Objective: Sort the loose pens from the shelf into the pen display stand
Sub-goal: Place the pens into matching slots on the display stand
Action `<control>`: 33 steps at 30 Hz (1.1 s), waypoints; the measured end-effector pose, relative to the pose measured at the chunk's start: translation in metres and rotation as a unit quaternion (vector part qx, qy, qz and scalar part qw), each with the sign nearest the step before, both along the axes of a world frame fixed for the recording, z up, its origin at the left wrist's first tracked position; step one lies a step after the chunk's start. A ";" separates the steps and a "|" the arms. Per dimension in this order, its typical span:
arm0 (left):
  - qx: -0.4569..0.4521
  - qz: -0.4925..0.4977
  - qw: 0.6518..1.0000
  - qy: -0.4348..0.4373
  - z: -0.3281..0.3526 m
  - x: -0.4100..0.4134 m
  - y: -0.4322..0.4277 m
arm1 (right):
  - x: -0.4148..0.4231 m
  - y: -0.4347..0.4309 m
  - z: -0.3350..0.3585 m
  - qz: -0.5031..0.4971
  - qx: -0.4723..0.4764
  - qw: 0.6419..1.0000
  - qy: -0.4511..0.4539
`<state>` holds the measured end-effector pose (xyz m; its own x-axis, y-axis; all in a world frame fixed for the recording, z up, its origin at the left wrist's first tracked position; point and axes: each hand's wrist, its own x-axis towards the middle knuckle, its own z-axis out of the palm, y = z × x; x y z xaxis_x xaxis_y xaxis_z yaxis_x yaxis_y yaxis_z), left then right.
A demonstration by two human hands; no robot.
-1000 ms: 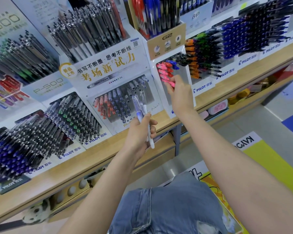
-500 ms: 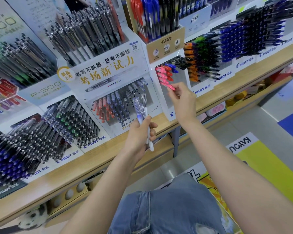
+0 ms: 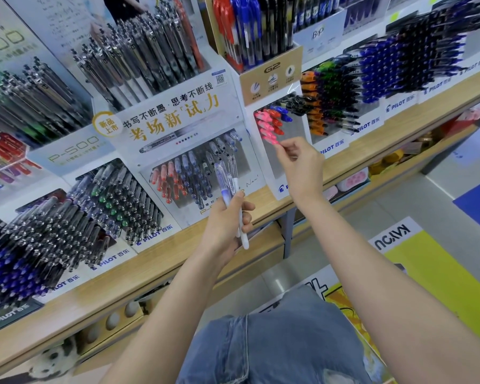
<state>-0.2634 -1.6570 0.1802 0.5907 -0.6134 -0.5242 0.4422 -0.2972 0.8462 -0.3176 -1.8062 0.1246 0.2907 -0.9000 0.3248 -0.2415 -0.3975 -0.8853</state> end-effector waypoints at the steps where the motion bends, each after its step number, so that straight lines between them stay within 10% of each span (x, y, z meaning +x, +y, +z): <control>1: 0.003 -0.003 1.000 -0.001 -0.001 0.000 0.000 | 0.000 -0.001 0.001 -0.001 0.002 1.000 0.000; 33: -0.011 -0.031 0.999 -0.012 0.005 0.002 -0.010 | 0.011 -0.004 0.003 -0.010 0.016 0.999 0.028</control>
<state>-0.2616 -1.6667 0.1855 0.5642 -0.6597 -0.4964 0.4029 -0.3048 0.8630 -0.3071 -1.8098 0.1274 0.2892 -0.9153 0.2802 -0.2991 -0.3645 -0.8819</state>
